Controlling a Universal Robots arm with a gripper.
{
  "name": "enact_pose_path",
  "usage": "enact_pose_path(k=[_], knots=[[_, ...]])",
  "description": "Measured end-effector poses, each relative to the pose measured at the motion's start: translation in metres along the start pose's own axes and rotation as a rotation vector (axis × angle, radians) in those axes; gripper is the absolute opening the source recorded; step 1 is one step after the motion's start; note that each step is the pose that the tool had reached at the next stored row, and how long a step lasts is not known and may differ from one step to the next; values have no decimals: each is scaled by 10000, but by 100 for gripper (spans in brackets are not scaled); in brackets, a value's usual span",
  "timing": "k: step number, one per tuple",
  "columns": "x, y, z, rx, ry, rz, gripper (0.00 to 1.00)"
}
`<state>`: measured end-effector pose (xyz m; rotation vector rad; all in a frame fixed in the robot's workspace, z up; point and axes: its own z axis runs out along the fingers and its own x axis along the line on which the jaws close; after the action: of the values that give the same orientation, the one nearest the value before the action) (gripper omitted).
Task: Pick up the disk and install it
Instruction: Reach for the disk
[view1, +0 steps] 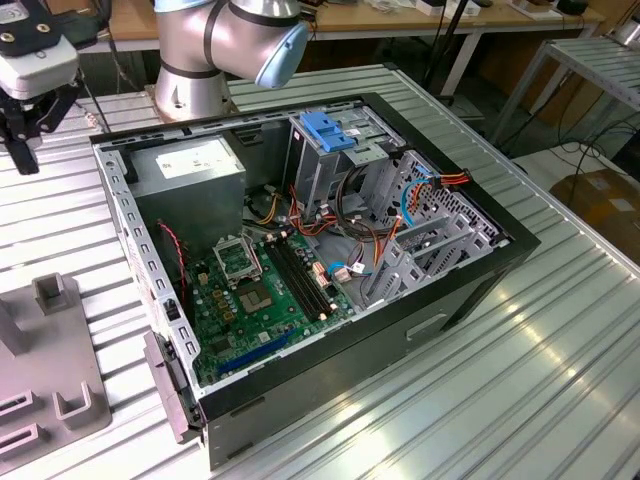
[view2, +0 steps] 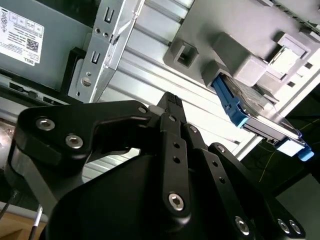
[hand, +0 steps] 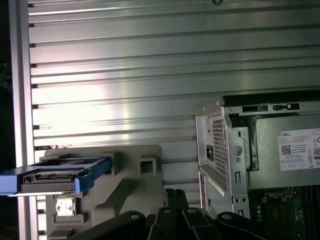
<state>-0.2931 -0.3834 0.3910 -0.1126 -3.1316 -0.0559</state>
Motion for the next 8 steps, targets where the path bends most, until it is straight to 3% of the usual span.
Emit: enact_pose_path(k=[8], knots=[[278, -12, 3, 0, 5, -46, 10]])
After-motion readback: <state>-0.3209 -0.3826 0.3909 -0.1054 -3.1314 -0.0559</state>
